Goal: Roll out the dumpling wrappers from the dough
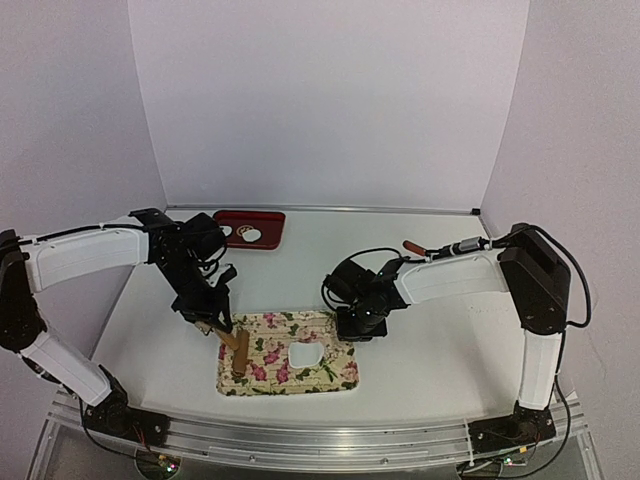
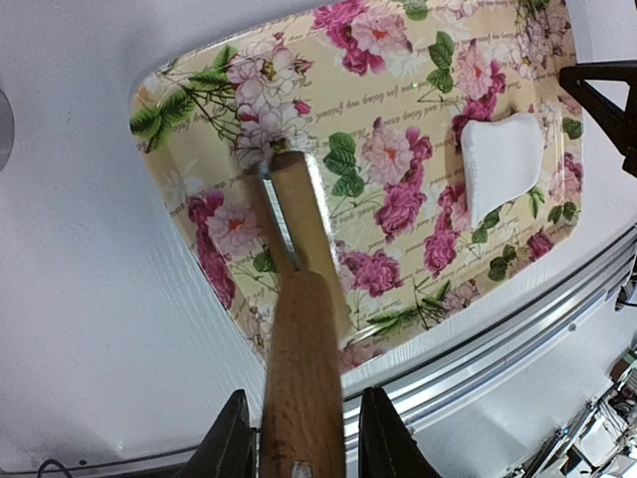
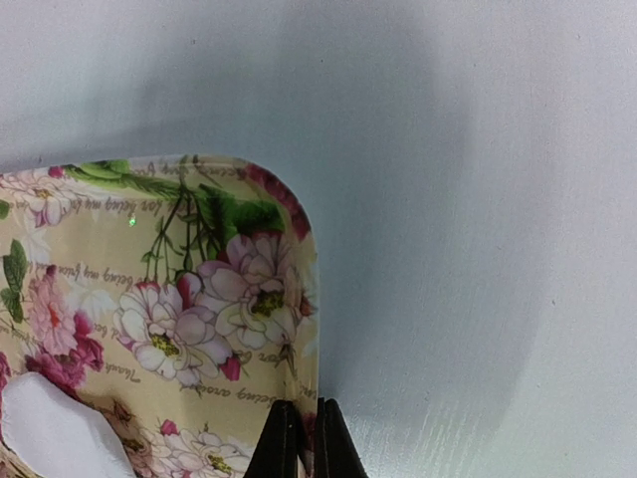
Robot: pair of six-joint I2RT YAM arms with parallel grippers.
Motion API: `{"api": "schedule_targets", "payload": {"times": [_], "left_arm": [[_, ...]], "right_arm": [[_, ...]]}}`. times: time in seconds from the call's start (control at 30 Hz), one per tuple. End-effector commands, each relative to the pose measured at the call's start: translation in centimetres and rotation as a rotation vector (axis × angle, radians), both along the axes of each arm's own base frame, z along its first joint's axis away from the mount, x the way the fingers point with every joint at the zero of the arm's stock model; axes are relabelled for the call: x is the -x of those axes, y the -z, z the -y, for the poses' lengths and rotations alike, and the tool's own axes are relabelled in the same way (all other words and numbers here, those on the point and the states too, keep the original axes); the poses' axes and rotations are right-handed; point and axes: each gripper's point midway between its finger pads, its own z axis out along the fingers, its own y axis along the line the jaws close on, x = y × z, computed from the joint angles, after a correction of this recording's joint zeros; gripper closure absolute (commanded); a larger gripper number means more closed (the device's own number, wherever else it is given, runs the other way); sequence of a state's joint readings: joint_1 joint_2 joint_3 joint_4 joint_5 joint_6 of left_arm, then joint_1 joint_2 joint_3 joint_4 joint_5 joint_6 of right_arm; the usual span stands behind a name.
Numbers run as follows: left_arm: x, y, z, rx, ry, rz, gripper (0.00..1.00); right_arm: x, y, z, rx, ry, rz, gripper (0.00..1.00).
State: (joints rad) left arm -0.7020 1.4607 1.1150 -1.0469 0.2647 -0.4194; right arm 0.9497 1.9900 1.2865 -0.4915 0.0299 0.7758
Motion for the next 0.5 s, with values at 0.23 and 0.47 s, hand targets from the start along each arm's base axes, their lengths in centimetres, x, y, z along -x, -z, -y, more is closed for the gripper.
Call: {"api": "schedule_targets", "payload": {"times": [0.23, 0.47], "left_arm": [[-2.1, -5.5, 5.4, 0.064, 0.298, 0.186, 1.0], [0.3, -5.6, 8.8, 0.161, 0.432, 0.176, 1.0]], "right_arm": [[0.2, -0.6, 2.9, 0.107, 0.026, 0.031, 1.0], [0.4, -0.4, 3.2, 0.111, 0.033, 0.023, 1.0]]}}
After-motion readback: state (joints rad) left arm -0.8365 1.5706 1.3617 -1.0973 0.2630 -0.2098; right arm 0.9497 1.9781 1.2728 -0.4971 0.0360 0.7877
